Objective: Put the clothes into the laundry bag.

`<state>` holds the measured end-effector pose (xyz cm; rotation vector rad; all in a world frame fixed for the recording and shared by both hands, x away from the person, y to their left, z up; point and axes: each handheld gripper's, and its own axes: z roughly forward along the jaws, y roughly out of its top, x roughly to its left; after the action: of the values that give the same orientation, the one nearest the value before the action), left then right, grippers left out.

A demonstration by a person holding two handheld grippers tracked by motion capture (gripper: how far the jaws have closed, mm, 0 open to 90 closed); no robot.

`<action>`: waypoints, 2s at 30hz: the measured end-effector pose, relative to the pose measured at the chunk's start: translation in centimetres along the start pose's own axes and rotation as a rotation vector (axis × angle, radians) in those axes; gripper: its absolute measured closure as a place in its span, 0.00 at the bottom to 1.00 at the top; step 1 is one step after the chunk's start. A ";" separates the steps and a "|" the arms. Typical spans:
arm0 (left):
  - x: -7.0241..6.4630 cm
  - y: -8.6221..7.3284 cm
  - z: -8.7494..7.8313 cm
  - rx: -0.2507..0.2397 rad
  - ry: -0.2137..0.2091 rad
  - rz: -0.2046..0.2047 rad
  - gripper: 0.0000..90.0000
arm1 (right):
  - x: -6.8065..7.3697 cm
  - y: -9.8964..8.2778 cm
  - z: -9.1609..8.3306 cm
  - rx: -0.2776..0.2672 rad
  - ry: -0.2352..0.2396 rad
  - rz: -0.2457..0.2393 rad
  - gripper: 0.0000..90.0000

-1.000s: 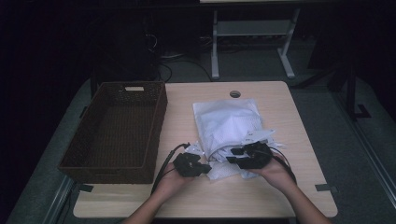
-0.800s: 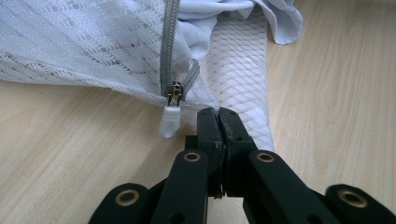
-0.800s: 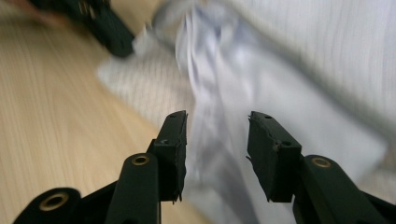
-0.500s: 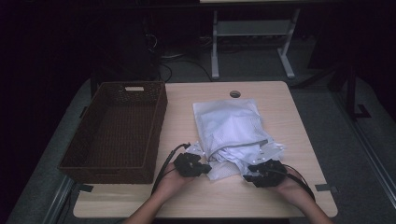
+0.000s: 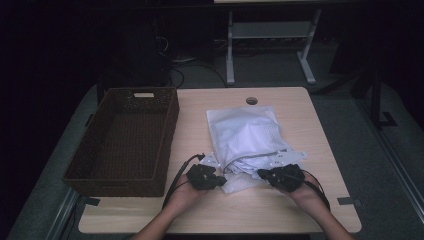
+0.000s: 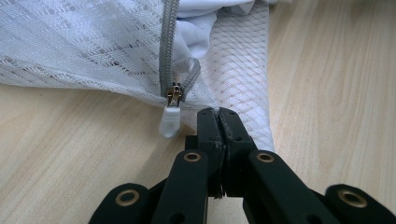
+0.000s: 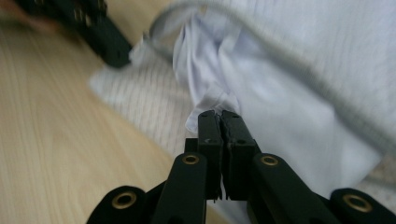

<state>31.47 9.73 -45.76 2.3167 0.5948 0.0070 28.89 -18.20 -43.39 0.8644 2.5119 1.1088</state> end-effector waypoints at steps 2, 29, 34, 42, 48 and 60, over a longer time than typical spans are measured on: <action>0.0 0.0 0.0 -0.003 -0.001 -0.006 0.98 | -0.2 0.8 0.0 -0.034 -0.003 0.001 0.96; 0.6 -0.2 -0.7 -0.006 0.016 -0.020 0.99 | -0.5 4.4 6.6 0.059 -0.032 0.004 0.97; 0.2 0.0 -0.5 0.018 0.010 0.000 1.00 | -1.1 4.7 7.9 0.054 -0.067 0.035 0.97; 0.5 -0.3 -0.7 0.023 0.018 -0.006 0.99 | -2.9 5.6 9.5 0.001 -0.114 0.101 0.95; 0.7 -0.4 -0.9 0.012 0.028 -0.012 0.99 | -2.1 5.2 6.5 0.024 0.011 0.070 0.68; 0.7 -0.3 -0.9 0.007 0.030 -0.017 0.99 | -6.7 0.2 -0.4 0.018 -0.058 0.105 0.49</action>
<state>31.80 10.79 -45.38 2.3221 0.6309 0.0319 34.08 -22.42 -42.97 1.0286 2.4580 1.0784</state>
